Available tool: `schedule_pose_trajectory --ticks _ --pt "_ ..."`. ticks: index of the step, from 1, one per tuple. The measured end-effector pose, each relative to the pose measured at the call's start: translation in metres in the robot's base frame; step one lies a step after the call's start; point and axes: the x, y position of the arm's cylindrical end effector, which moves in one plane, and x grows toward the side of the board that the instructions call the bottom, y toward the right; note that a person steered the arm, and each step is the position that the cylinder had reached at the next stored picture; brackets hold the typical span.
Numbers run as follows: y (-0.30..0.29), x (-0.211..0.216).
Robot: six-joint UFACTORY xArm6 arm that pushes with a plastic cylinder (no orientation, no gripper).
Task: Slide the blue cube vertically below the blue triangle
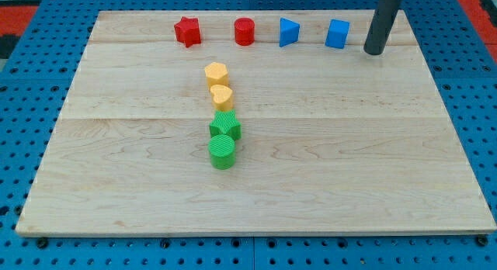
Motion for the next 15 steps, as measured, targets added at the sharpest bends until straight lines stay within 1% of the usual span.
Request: schedule_pose_trajectory --ticks 5,6,11,12,13,14,15 --pt "0.004 0.002" --pt "0.004 0.027" --pt "0.0 0.035" --pt "0.0 0.054" --pt "0.033 0.032" --pt "0.091 -0.014" --pt "0.072 -0.069"
